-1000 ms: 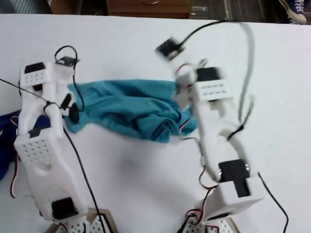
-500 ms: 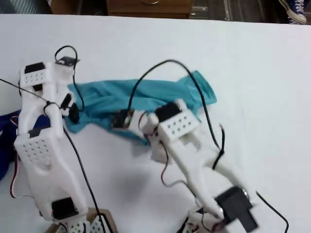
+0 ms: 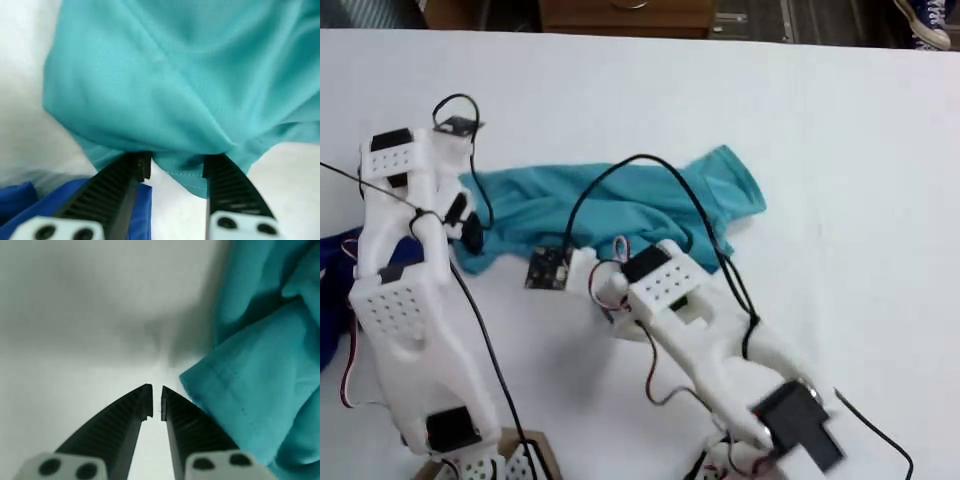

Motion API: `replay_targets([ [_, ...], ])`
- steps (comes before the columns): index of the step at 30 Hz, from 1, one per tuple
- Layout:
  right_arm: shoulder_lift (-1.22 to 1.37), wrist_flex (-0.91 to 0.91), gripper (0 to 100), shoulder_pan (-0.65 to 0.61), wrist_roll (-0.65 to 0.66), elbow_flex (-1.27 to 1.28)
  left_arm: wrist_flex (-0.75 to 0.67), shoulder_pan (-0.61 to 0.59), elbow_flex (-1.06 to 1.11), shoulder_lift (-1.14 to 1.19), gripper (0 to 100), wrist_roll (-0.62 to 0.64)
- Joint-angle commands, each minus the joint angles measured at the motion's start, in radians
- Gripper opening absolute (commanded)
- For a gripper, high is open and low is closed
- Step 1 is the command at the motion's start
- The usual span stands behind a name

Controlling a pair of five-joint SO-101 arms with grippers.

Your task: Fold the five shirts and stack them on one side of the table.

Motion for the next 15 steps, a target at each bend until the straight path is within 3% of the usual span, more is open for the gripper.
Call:
replay_targets([
  [1,0.099,-0.05,4.1,0.113,0.006,-0.098,-0.005,-0.012,-0.002,0.02,20,0.006],
  [8,0.265,-0.039,4.1,0.332,0.002,-0.423,-0.005,-0.011,-0.002,0.021,20,0.008],
  [15,0.351,0.064,4.1,0.354,0.0,-0.582,-0.005,-0.011,-0.002,0.021,20,0.008],
])
